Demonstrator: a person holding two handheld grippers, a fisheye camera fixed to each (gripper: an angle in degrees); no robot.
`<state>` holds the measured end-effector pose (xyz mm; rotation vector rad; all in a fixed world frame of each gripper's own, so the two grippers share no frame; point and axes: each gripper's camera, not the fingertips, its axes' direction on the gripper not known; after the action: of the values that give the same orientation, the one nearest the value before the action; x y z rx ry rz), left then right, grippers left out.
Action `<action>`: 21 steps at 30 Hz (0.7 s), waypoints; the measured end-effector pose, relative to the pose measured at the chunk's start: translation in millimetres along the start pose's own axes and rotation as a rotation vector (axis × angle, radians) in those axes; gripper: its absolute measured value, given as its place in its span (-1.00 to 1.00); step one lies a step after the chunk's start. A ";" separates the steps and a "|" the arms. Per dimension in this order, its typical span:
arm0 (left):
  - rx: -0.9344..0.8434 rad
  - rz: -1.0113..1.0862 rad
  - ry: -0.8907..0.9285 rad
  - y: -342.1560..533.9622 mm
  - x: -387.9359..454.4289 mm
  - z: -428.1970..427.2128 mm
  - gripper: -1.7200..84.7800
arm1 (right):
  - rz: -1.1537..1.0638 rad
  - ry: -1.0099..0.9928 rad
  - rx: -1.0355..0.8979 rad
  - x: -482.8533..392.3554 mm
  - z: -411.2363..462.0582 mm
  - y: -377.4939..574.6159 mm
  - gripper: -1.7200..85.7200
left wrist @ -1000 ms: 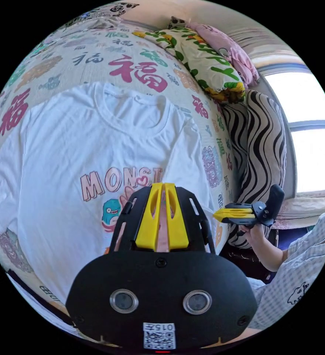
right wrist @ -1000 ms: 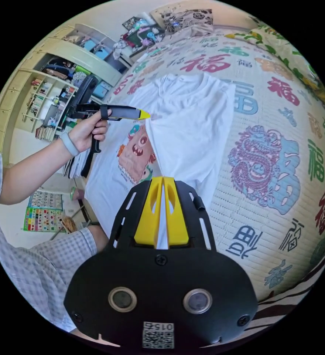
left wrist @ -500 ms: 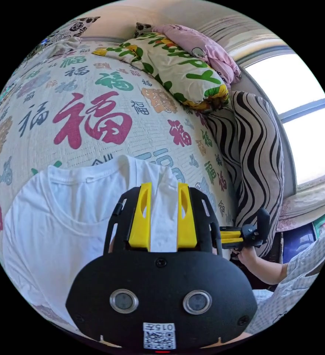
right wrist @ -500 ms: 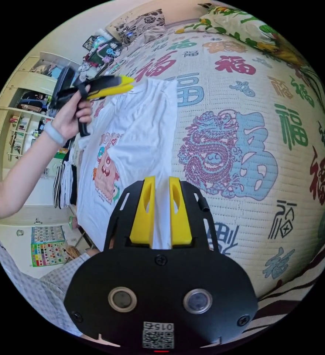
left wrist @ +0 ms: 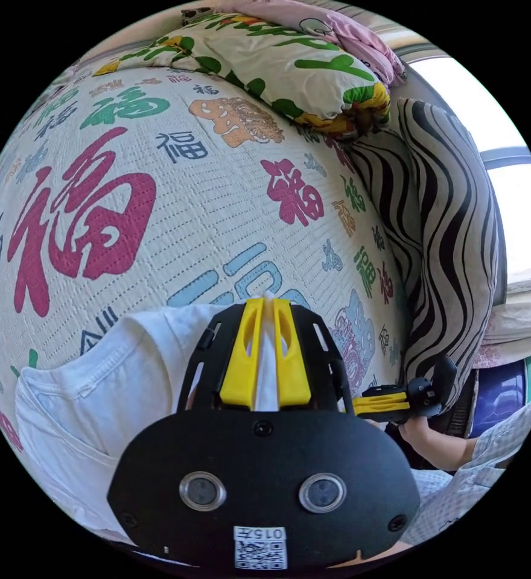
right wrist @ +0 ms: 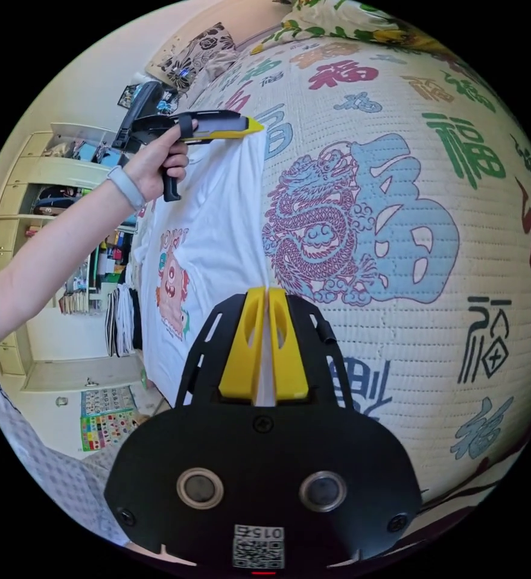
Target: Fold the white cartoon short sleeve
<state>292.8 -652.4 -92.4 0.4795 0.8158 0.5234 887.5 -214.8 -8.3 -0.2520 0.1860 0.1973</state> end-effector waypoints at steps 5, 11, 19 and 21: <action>0.200 -0.021 -0.109 53.5 7.2 -91.1 -0.84 | -0.021 0.085 0.045 -28.7 -43.7 9.7 -0.87; 0.046 -0.135 -0.107 144.4 1.1 -123.1 -0.80 | -0.212 0.063 -0.002 -104.3 -64.4 4.7 -0.84; 0.024 -0.189 -0.110 199.4 -1.5 -142.6 -0.87 | -0.278 0.128 -0.158 -163.3 -58.3 -4.9 -0.90; 0.031 -0.166 -0.107 204.3 -0.7 -158.8 -0.88 | -0.270 0.123 -0.138 -174.2 -76.2 -1.9 -0.93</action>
<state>117.5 -463.8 -66.9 0.4598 0.7549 0.3290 708.0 -266.4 -44.4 -0.4237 0.2589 -0.0738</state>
